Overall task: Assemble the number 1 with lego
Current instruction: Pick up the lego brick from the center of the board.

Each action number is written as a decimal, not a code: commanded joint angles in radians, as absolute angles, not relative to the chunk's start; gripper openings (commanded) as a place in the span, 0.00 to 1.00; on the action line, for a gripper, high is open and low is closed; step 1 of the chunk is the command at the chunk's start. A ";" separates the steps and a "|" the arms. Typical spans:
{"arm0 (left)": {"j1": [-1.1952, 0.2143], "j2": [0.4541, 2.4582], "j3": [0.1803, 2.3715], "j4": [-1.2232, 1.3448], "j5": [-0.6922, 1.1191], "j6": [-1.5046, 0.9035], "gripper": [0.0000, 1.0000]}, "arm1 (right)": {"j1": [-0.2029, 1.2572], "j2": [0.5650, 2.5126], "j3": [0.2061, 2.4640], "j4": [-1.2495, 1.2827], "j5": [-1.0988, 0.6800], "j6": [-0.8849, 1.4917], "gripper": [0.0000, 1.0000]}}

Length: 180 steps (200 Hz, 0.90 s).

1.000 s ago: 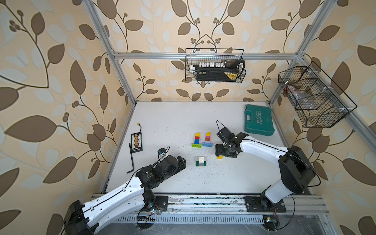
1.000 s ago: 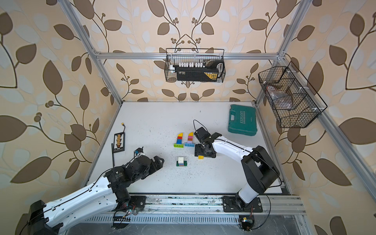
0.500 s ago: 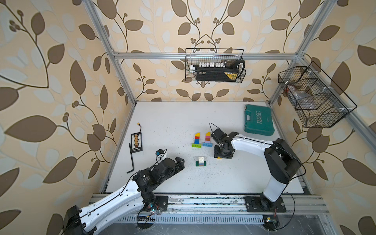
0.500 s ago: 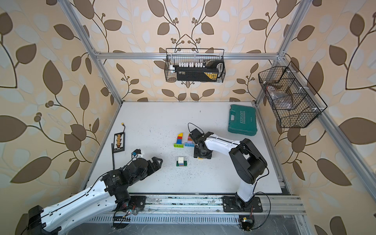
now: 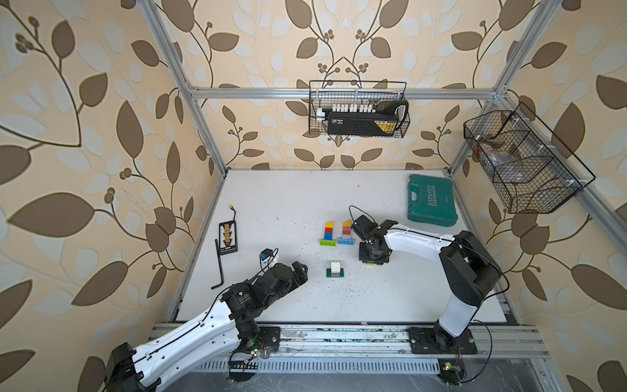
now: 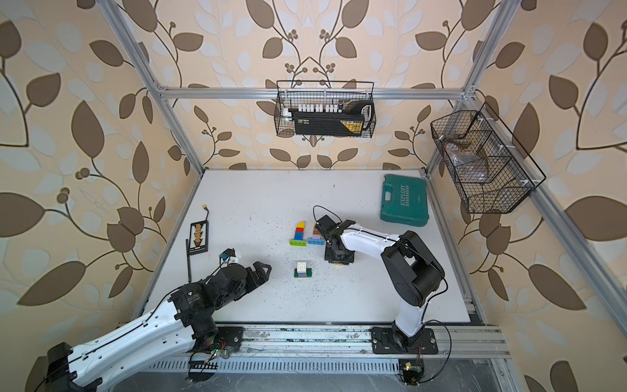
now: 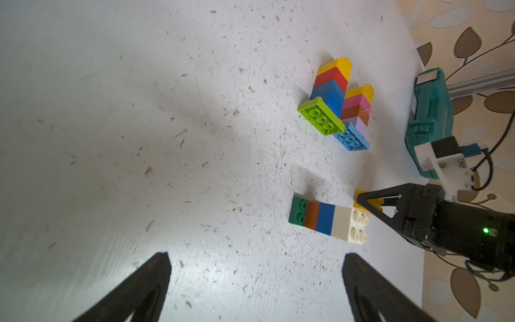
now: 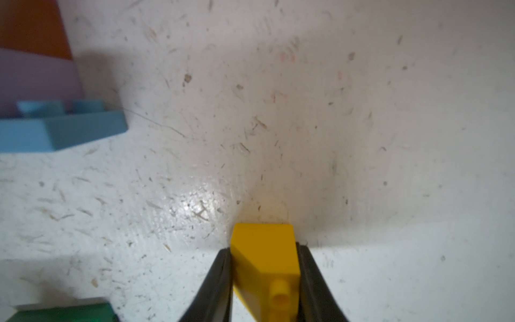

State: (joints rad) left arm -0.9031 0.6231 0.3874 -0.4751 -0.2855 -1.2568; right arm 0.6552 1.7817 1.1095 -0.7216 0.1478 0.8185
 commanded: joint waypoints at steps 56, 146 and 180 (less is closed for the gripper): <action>-0.902 0.605 0.382 -0.455 -0.304 -1.243 0.99 | 0.793 1.677 1.280 -0.959 0.190 0.889 0.13; -0.902 0.410 0.327 -0.550 -0.330 -1.297 0.99 | 1.021 1.768 1.534 -1.065 0.227 1.035 0.08; -0.902 0.329 0.305 -0.576 -0.337 -1.305 0.99 | 1.039 1.853 1.576 -1.056 0.218 1.061 0.03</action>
State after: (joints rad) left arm -0.9031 0.3687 0.3141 -0.5430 -0.3058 -1.2911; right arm 1.0325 1.7897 1.5475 -1.0286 0.2024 1.0149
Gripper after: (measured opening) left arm 0.989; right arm 0.292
